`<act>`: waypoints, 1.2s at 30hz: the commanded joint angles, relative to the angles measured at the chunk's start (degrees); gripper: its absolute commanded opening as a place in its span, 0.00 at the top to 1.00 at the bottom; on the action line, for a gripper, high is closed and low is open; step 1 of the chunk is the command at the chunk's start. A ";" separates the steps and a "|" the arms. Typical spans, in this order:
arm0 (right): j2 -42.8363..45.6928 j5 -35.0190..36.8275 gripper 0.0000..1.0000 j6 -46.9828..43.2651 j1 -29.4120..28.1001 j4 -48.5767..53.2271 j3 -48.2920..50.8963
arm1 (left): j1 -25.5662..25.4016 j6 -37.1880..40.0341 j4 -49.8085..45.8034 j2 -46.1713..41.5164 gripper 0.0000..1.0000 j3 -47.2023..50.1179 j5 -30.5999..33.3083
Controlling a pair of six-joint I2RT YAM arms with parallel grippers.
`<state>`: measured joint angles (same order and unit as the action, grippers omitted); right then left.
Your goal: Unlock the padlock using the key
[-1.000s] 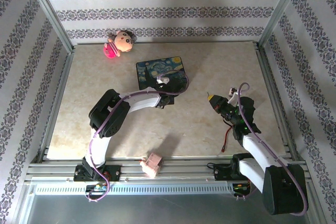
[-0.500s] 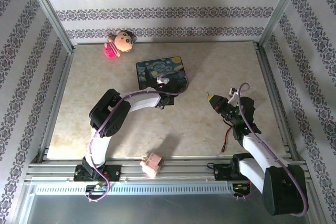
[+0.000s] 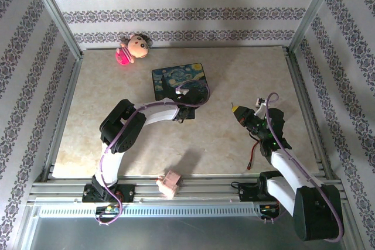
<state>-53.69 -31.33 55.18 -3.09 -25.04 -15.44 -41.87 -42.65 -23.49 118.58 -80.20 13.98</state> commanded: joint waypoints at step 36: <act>1.68 0.57 1.00 0.54 0.54 -0.45 0.95 | 1.70 -1.65 0.99 1.30 0.62 -1.28 0.10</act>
<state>-52.99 -31.31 55.37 -3.09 -24.99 -15.11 -41.04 -42.94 -22.72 118.69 -80.93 13.98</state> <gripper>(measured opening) 0.041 0.385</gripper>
